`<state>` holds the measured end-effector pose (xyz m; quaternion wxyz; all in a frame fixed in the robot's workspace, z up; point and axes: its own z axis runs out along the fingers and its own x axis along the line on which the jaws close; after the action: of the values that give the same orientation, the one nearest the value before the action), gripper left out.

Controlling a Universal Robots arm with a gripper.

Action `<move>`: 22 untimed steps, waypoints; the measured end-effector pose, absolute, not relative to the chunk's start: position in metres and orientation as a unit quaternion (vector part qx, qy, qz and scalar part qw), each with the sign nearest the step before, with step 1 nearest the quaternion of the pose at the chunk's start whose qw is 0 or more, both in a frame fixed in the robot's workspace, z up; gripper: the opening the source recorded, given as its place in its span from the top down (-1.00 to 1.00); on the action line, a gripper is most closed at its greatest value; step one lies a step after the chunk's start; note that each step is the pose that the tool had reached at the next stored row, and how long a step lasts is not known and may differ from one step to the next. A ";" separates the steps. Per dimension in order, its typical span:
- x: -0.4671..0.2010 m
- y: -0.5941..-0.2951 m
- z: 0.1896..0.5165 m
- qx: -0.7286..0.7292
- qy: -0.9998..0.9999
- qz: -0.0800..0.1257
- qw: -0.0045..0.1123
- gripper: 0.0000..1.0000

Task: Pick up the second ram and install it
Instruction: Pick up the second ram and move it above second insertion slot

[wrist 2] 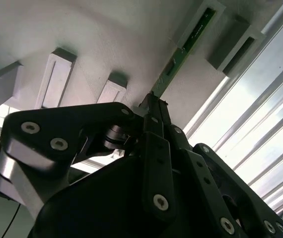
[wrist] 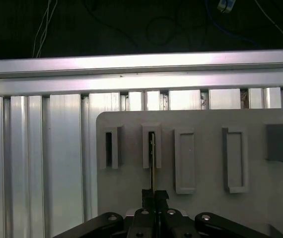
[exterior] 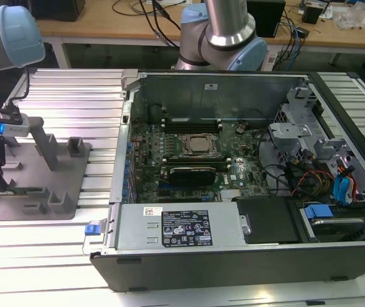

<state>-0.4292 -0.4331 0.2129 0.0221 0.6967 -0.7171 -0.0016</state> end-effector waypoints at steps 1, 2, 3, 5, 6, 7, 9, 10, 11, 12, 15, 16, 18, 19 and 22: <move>-0.429 -0.433 0.213 0.697 -0.717 -0.002 0.022 0.81; -0.429 -0.433 0.213 0.697 -0.717 -0.002 0.022 0.81; -0.429 -0.433 0.213 0.697 -0.717 -0.002 0.022 0.81; -0.429 -0.433 0.222 0.697 -0.717 -0.002 0.022 0.81; -0.429 -0.433 0.224 0.697 -0.717 -0.002 0.022 0.81; -0.429 -0.433 0.226 0.697 -0.717 -0.002 0.022 0.81; -0.429 -0.433 0.233 0.697 -0.717 -0.002 0.022 0.81; -0.429 -0.433 0.238 0.697 -0.717 -0.002 0.022 0.81; -0.429 -0.433 0.241 0.697 -0.717 -0.002 0.022 0.81; -0.429 -0.433 0.243 0.697 -0.717 -0.002 0.022 0.81; -0.429 -0.433 0.247 0.697 -0.717 -0.002 0.022 0.81; -0.429 -0.433 0.249 0.697 -0.717 -0.002 0.022 0.81; -0.429 -0.433 0.255 0.697 -0.717 -0.002 0.021 0.81; -0.429 -0.433 0.257 0.697 -0.717 -0.002 0.022 0.81; -0.428 -0.433 0.267 0.697 -0.717 -0.002 0.021 0.81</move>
<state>-0.4284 -0.4331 0.2666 0.0214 0.6967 -0.7170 -0.0021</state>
